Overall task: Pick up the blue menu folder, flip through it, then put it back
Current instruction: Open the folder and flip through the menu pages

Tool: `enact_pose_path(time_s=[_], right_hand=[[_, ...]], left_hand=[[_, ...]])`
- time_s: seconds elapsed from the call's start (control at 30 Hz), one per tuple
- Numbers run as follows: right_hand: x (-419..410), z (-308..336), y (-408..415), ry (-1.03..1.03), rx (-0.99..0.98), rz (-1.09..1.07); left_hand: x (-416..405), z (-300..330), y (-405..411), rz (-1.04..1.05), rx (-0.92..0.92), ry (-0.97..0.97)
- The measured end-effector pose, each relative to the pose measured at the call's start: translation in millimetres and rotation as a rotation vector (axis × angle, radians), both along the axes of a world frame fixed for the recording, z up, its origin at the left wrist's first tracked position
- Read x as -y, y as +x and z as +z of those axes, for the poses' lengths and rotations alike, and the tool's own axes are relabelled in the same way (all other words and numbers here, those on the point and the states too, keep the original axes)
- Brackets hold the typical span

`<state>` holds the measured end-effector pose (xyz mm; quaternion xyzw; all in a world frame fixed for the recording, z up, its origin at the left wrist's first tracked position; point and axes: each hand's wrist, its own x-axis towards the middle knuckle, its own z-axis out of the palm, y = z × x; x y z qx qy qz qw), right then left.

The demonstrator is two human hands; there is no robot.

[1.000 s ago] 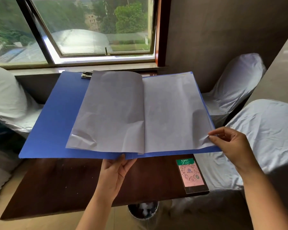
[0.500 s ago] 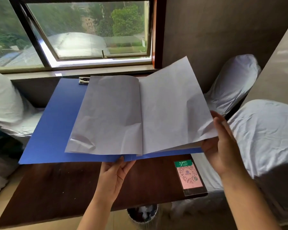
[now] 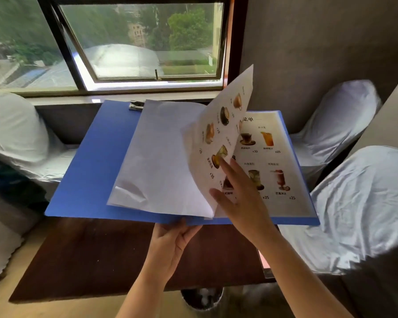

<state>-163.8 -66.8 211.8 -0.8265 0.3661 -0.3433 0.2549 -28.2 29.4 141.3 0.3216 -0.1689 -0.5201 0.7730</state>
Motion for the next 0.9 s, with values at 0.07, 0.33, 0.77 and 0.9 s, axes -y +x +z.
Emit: enact_pose_path(time_s=[0.07,0.33,0.77,0.9], right_hand=[[-1.8,-1.7,9.9,-0.046,-0.055,0.001],[-4.2,-7.8,37.8,-0.217,-0.243,0.106],[23.5,17.3,-37.8,-0.148,0.053,-0.189],[59.6,13.9,-101.9,0.192,-0.025,-0.453]], left_hand=[[-1.4,2.3,-0.6,-0.004,0.019,-0.001],[-6.9,7.3,2.4,-0.043,0.037,-0.056],[-7.1,6.1,10.5,-0.028,-0.011,-0.033],[-4.9,3.9,18.2,-0.012,-0.051,-0.035]])
